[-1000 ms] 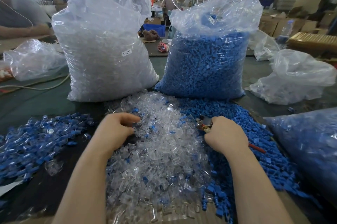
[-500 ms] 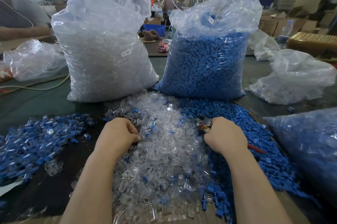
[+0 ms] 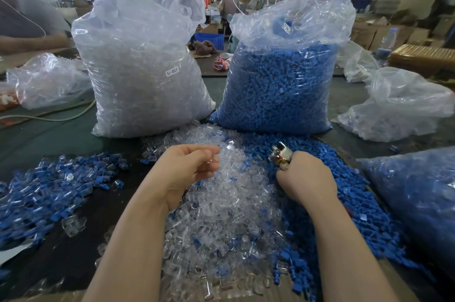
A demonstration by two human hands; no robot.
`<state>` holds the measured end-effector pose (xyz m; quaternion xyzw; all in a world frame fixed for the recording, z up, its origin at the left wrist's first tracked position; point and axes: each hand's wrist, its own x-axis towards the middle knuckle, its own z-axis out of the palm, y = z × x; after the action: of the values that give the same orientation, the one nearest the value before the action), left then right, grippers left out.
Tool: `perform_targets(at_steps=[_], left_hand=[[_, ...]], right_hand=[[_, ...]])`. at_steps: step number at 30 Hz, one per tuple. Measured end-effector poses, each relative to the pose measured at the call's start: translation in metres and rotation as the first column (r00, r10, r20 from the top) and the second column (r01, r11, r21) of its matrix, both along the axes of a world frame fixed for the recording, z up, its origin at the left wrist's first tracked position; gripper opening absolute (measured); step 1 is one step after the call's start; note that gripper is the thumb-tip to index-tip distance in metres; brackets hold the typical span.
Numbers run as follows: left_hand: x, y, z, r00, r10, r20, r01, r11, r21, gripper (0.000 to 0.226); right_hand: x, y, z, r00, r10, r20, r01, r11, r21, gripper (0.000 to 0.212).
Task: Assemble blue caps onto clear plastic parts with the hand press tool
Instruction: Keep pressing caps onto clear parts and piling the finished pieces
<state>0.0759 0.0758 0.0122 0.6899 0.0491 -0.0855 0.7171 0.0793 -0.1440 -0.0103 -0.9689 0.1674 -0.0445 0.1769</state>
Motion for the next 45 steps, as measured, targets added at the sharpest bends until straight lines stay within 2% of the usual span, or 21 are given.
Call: perform_targets(at_steps=[3, 7, 11, 14, 18, 23, 33, 40, 45], left_hand=[[-0.001, -0.007, 0.002, 1.000, -0.007, -0.002, 0.006, 0.995, -0.095, 0.015], [-0.003, -0.017, 0.002, 0.998, 0.014, 0.063, -0.009, 0.997, -0.081, 0.009], [-0.004, -0.028, 0.003, 0.984, 0.103, 0.146, -0.103, 0.995, -0.011, 0.007], [-0.004, -0.037, 0.001, 0.962, 0.187, 0.199, -0.191, 0.982, 0.002, 0.005], [-0.006, -0.044, 0.003, 0.955, 0.244, 0.167, -0.223, 0.966, -0.135, 0.004], [-0.009, -0.049, 0.005, 0.957, 0.243, 0.156, -0.212, 0.958, -0.192, 0.003], [-0.015, -0.061, 0.008, 0.939, 0.241, 0.246, -0.210, 0.967, -0.145, 0.006], [-0.017, -0.063, 0.006, 0.902, 0.261, 0.343, -0.275, 0.961, -0.008, 0.011], [-0.016, -0.063, 0.004, 0.883, 0.266, 0.386, -0.298, 0.954, 0.026, 0.013]], right_hand=[[0.002, 0.000, 0.002, 0.994, 0.036, 0.107, -0.041, 0.998, 0.045, 0.021], [0.004, 0.002, 0.004, 0.957, 0.083, 0.277, -0.151, 0.960, 0.235, 0.014], [0.000, 0.006, 0.008, 0.907, 0.077, 0.414, -0.280, 0.844, 0.457, 0.005], [-0.003, 0.012, 0.012, 0.873, 0.044, 0.486, -0.355, 0.740, 0.571, 0.009], [-0.004, 0.020, 0.016, 0.834, 0.067, 0.548, -0.428, 0.705, 0.565, 0.008], [-0.008, 0.027, 0.017, 0.805, 0.066, 0.590, -0.464, 0.690, 0.556, 0.009], [-0.008, 0.031, 0.018, 0.799, 0.054, 0.599, -0.446, 0.722, 0.529, 0.009], [-0.008, 0.032, 0.019, 0.830, 0.047, 0.556, -0.440, 0.668, 0.600, 0.007], [-0.008, 0.030, 0.020, 0.838, 0.067, 0.541, -0.450, 0.644, 0.618, 0.012]])
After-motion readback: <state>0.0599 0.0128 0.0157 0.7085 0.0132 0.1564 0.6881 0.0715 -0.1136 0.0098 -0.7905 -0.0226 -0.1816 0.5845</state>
